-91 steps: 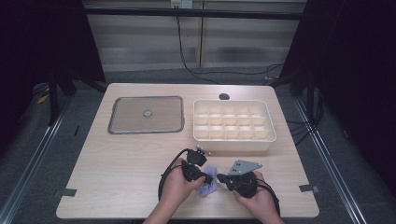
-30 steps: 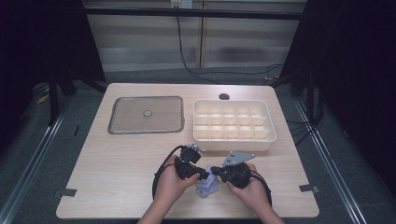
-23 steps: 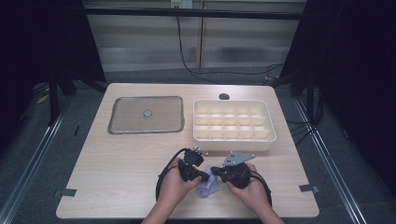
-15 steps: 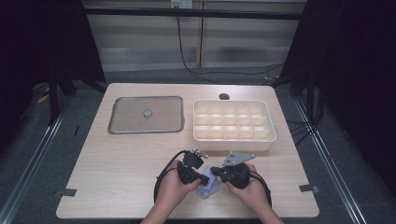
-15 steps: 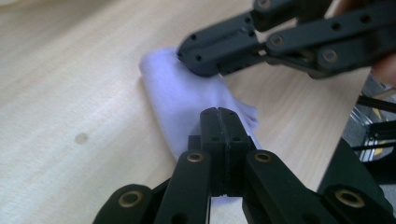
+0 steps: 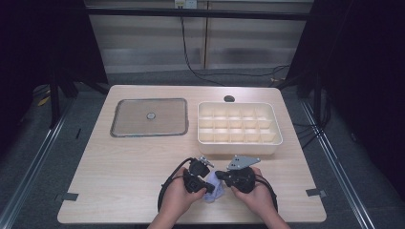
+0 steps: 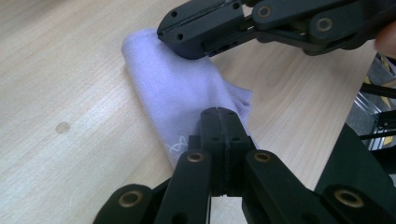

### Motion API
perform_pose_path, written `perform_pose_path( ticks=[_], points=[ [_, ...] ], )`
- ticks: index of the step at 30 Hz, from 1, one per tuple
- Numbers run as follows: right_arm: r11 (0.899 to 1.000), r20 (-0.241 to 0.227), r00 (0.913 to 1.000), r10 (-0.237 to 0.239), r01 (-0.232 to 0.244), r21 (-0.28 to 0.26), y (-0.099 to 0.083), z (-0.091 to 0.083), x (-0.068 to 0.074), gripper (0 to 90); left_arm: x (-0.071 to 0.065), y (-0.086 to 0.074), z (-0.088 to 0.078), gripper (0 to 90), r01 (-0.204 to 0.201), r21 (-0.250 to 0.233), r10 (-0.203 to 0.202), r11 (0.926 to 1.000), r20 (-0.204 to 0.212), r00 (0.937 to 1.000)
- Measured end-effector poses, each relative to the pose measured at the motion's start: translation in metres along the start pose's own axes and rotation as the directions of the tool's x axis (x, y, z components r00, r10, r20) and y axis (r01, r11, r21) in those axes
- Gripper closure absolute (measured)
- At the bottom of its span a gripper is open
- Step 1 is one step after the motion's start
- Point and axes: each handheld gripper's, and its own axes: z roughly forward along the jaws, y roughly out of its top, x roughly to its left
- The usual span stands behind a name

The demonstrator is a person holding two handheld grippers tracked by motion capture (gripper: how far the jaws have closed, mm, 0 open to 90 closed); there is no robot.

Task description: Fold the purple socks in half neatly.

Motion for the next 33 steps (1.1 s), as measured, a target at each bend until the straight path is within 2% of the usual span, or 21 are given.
perform_pose_path(
  ticks=[3,9,17,19,23,33],
  points=[
    [1.0,-0.001,1.0,0.0,0.0,0.003,0.0,0.0,0.0,90.0,-0.001,-0.001,0.001,90.0,-0.009,-0.005,0.009,0.9999,-0.006,0.9999],
    [1.0,0.001,1.0,-0.003,0.003,-0.001,0.0,0.0,0.0,90.0,-0.002,0.0,-0.003,90.0,0.02,-0.003,-0.02,0.9998,0.002,0.9998],
    [1.0,0.003,1.0,-0.003,0.003,-0.001,0.0,0.0,0.0,90.0,-0.003,0.004,-0.013,90.0,0.015,0.007,-0.015,0.9999,0.002,0.9999],
    [1.0,0.003,1.0,-0.001,0.001,-0.002,0.0,0.0,0.0,90.0,-0.001,0.003,-0.011,90.0,0.009,0.018,-0.009,0.9998,-0.012,0.9999],
    [1.0,0.002,1.0,0.0,0.0,-0.003,-0.001,0.0,0.001,90.0,0.001,-0.001,-0.003,90.0,0.011,0.03,-0.012,0.9995,0.005,0.9999],
    [1.0,-0.001,1.0,-0.009,0.009,-0.005,-0.002,0.001,0.0,90.0,-0.001,-0.004,0.001,90.0,0.015,0.007,-0.014,0.9999,-0.007,0.9999]
  ],
)
